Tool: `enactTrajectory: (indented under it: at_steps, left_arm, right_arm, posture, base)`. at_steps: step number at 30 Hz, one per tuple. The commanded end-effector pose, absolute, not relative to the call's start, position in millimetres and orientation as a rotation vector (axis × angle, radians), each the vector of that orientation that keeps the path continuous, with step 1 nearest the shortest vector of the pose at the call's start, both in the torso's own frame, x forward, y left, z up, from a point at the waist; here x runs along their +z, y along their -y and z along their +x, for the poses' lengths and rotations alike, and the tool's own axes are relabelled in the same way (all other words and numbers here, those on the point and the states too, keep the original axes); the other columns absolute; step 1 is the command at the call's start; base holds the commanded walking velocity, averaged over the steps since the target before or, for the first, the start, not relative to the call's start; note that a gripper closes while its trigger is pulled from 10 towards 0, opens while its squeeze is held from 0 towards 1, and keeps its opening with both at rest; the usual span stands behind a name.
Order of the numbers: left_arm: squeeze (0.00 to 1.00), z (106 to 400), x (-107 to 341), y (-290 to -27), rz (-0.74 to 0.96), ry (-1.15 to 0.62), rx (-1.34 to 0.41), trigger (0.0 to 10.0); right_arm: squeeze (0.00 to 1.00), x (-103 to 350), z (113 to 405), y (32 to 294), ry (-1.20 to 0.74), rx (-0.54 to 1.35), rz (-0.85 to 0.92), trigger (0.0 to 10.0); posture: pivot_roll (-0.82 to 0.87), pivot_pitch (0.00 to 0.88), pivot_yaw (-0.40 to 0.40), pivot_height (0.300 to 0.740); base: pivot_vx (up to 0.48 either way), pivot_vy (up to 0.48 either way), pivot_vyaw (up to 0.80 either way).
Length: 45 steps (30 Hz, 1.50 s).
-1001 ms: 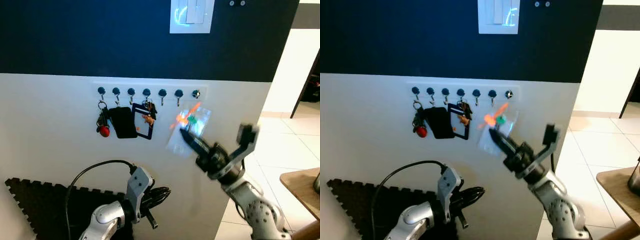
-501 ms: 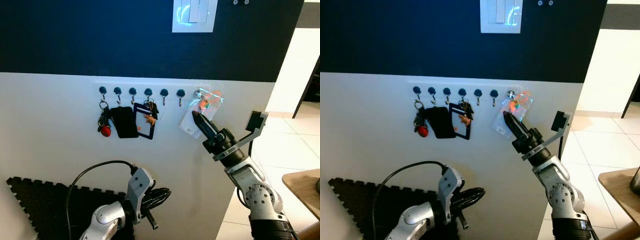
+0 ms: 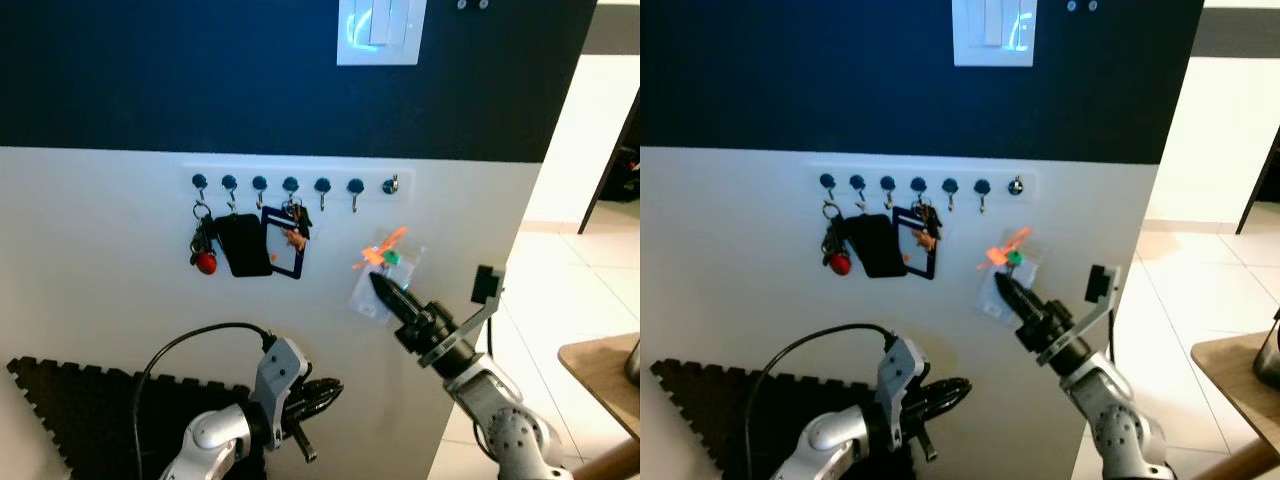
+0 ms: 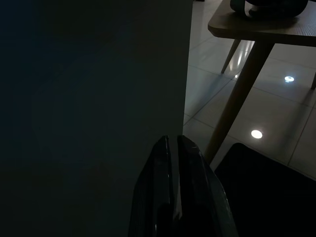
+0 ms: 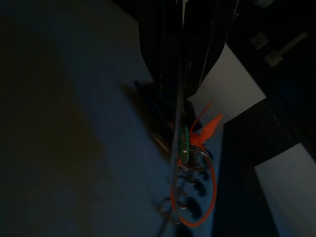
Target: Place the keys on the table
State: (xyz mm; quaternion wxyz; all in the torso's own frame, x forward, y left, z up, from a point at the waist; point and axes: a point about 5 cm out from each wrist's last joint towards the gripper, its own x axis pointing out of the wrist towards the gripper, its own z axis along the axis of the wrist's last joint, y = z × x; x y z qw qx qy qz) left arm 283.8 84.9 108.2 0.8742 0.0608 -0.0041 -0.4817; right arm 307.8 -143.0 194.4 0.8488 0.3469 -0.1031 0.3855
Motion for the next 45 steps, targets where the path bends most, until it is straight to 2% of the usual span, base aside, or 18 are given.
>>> enactTrajectory:
  at_steps: [1, 4, 9, 13, 25, 31, 34, 37, 45]
  left_arm:
    - [0.00, 281.4, 104.5, -85.0, 0.134, -0.007, -1.018, 10.0]
    - [0.00, 281.3, 104.5, -85.4, 0.136, -0.008, -1.017, 10.0]
    - [0.00, 281.6, 105.2, -85.9, 0.135, -0.004, -1.013, 10.0]
    - [0.00, 281.5, 105.6, -85.0, 0.128, -0.003, -1.019, 10.0]
    - [0.00, 280.6, 105.1, -83.8, 0.122, -0.005, -1.026, 10.0]
    - [0.00, 280.2, 104.3, -84.2, 0.122, -0.010, -1.027, 10.0]
    - [0.00, 279.6, 102.7, -84.8, 0.122, -0.018, -1.029, 10.0]
    - [0.00, 279.4, 102.5, -84.9, 0.122, -0.019, -1.029, 10.0]
    - [0.00, 278.1, 101.1, -85.2, 0.123, -0.029, -1.037, 10.0]
  right_arm:
    - [0.00, 194.8, 305.3, 139.2, 0.215, 0.833, 0.716, 10.0]
    - [0.00, 197.3, 306.1, 139.1, 0.226, 0.832, 0.719, 10.0]
    - [0.00, 220.2, 313.3, 149.1, 0.359, 0.777, 0.787, 10.0]
    - [0.00, 250.4, 300.7, 148.7, 0.483, 0.951, 0.839, 10.0]
    - [0.00, 273.9, 299.6, 152.2, 0.586, 0.974, 0.865, 10.0]
    - [0.00, 264.9, 314.6, 153.8, 0.473, 0.875, 0.861, 10.0]
    - [0.00, 234.8, 322.8, 148.7, 0.294, 0.830, 0.803, 10.0]
    - [0.00, 231.5, 323.0, 148.4, 0.280, 0.828, 0.807, 10.0]
    - [0.00, 190.5, 315.7, 143.5, 0.086, 0.817, 0.753, 10.0]
  posture:
    - [0.04, 0.018, 0.017, 0.740]
    - [0.04, 0.018, 0.017, 0.740]
    - [0.04, 0.021, 0.018, 0.740]
    - [0.04, 0.021, 0.018, 0.740]
    - [0.04, 0.024, 0.016, 0.740]
    - [0.04, 0.024, 0.016, 0.740]
    - [0.04, 0.023, 0.013, 0.740]
    - [0.04, 0.023, 0.013, 0.740]
    - [0.04, 0.023, 0.015, 0.740]
  base:
    - [0.000, 0.000, 0.00]
    - [0.000, 0.000, 0.00]
    - [0.000, 0.000, 0.00]
    - [0.000, 0.000, 0.00]
    - [0.000, 0.000, 0.00]
    - [0.000, 0.000, 0.00]
    - [0.000, 0.000, 0.00]
    - [0.000, 0.000, 0.00]
    - [0.000, 0.000, 0.00]
